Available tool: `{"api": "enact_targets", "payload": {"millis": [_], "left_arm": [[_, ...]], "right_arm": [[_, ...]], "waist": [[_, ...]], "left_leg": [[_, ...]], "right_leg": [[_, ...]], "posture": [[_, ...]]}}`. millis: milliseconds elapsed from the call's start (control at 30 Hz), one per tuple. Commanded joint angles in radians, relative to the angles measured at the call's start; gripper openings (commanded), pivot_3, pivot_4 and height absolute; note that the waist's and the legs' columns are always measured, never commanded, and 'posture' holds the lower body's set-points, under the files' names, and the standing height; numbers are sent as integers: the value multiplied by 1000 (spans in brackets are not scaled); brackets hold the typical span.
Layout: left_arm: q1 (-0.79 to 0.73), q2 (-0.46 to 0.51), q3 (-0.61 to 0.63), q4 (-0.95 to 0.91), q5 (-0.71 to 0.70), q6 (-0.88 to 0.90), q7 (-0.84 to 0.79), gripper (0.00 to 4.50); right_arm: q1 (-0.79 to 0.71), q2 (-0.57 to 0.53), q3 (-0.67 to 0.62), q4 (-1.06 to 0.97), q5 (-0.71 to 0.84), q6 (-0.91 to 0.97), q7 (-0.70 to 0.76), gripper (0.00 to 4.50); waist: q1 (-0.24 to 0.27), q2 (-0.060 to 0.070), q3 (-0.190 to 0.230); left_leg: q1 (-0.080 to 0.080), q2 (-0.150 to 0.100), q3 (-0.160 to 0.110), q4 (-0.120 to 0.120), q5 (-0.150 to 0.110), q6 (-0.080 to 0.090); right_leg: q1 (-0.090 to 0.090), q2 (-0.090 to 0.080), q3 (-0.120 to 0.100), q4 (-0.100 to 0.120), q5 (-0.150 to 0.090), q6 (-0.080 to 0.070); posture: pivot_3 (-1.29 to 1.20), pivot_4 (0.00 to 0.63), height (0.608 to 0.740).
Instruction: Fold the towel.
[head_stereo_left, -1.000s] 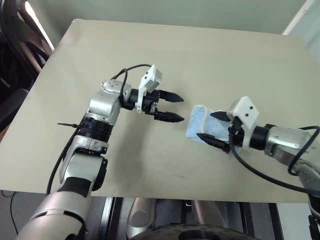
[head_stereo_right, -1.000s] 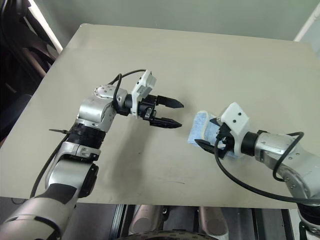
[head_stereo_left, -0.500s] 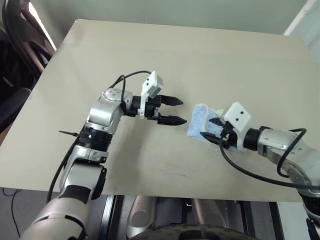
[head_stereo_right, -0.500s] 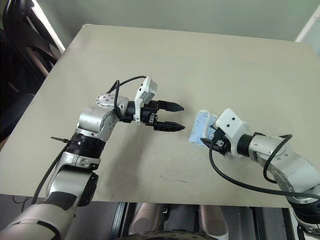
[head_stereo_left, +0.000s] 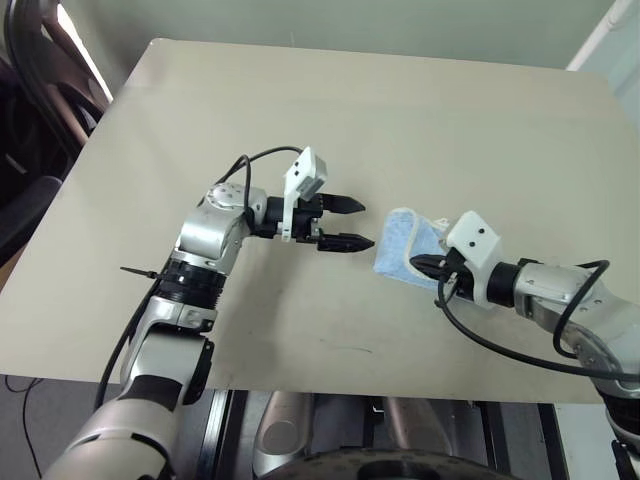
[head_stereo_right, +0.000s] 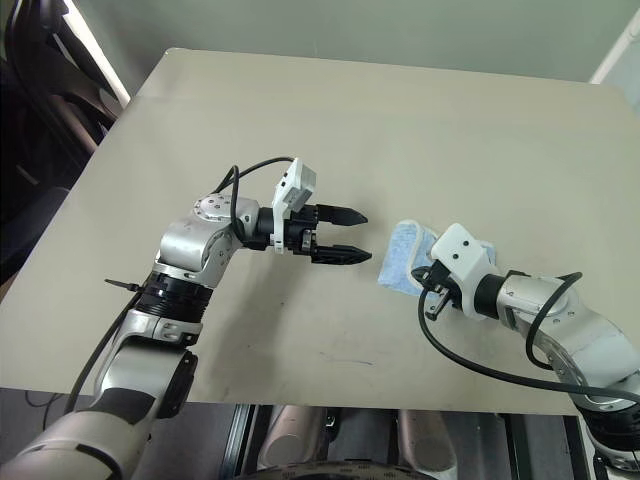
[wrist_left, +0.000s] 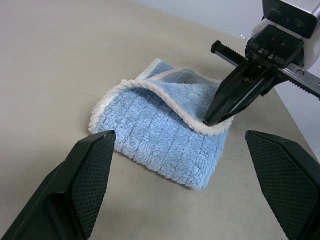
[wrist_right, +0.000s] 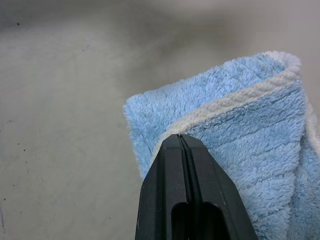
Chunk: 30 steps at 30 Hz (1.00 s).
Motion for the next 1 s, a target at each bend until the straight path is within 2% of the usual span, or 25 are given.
{"api": "enact_targets", "payload": {"millis": [33, 133, 167, 267, 400, 767, 800, 833, 1000], "left_arm": [[-4, -3, 2, -38, -10, 7, 9, 4500], [-3, 4, -3, -36, -8, 14, -1, 4500], [-2, 5, -3, -38, -10, 18, -1, 4500], [4, 4, -1, -45, -12, 23, 2, 4500], [18, 6, -6, -61, -6, 17, 7, 4500], [37, 12, -14, -82, 3, 0, 8, 4500], [40, 12, -14, -86, 3, 2, 10, 4500], [41, 12, -15, -89, 4, 3, 13, 4500], [41, 13, -16, -93, 1, 7, 20, 4500]], "right_arm": [[-23, 1, -46, -21, 24, 10, 15, 28], [-23, -4, -45, -32, 16, -34, 38, 28], [-20, -4, -48, -40, 17, -42, 43, 187], [-11, -4, -51, -53, 19, -45, 46, 949], [1, -4, -56, -59, 14, -40, 37, 2325], [22, -9, -31, -47, -26, -43, 32, 2325], [23, -14, -29, -45, -33, -49, 35, 1961], [23, -15, -28, -41, -37, -52, 37, 1778], [25, -27, -20, -25, -66, -64, 46, 40]], "waist": [[0, 0, 0], [0, 0, 0], [0, 0, 0], [0, 0, 0], [0, 0, 0], [-1, 0, 0], [-1, 0, 0], [-1, 0, 0], [-1, 0, 0]], "left_leg": [[0, 0, 0, 0, 0, 0], [0, 0, 0, 0, 0, 0], [0, 0, 0, 0, 0, 0], [0, 0, 0, 0, 0, 0], [0, 0, 0, 0, 0, 0], [0, 0, 0, 0, 0, 0], [0, 0, 0, 0, 0, 0], [0, 0, 0, 0, 0, 0], [0, 0, 0, 0, 0, 0]], "right_leg": [[0, 0, 0, 0, 0, 0], [0, 0, 0, 0, 0, 0], [0, 0, 0, 0, 0, 0], [0, 0, 0, 0, 0, 0], [0, 0, 0, 0, 0, 0], [0, 0, 0, 0, 0, 0], [0, 0, 0, 0, 0, 0], [0, 0, 0, 0, 0, 0], [0, 0, 0, 0, 0, 0]], "posture": [[0, 150, 697], [0, 150, 697], [0, 150, 697], [0, 150, 697], [0, 150, 697], [0, 150, 697], [0, 150, 697], [0, 150, 697], [0, 150, 697]]}}
